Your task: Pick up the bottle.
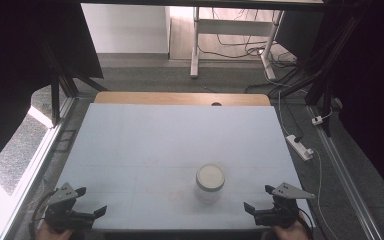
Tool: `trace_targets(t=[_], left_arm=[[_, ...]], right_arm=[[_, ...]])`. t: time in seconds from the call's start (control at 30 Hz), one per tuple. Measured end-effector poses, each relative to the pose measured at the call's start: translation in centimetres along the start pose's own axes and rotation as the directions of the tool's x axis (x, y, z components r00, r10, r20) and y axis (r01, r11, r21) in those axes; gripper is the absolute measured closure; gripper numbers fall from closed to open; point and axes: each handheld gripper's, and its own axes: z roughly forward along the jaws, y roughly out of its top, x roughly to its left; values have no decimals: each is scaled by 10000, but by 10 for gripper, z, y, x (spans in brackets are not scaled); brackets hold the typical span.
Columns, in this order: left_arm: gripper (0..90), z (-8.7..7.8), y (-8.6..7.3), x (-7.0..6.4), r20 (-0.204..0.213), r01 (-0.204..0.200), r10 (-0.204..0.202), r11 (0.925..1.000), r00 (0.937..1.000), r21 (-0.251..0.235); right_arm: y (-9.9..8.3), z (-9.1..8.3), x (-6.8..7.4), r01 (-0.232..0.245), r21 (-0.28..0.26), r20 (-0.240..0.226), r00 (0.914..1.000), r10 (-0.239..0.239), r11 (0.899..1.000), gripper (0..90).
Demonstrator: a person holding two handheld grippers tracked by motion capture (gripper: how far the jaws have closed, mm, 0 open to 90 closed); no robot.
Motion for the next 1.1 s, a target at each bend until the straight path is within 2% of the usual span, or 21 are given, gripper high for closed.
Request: trace_targets(t=[0.47, 0.7, 0.97, 1.1], left_arm=[[0, -1, 0, 2, 87, 117, -117, 9999, 9999, -84], [0, 0, 0, 2, 107, 141, -141, 9999, 9998, -81], [0, 0, 0, 2, 153, 132, -131, 9999, 9998, -65], [0, 0, 0, 2, 149, 113, -112, 9999, 9998, -38]], right_arm=[[5, 4, 7, 570, -212, -194, 9982, -574, 9982, 0], [11, 13, 15, 1001, -245, -614, 9930, -1014, 9947, 0], [15, 22, 21, 893, -37, -1087, 9901, -892, 9960, 0], [19, 27, 24, 1118, 10, -1265, 9858, -1108, 9937, 0]])
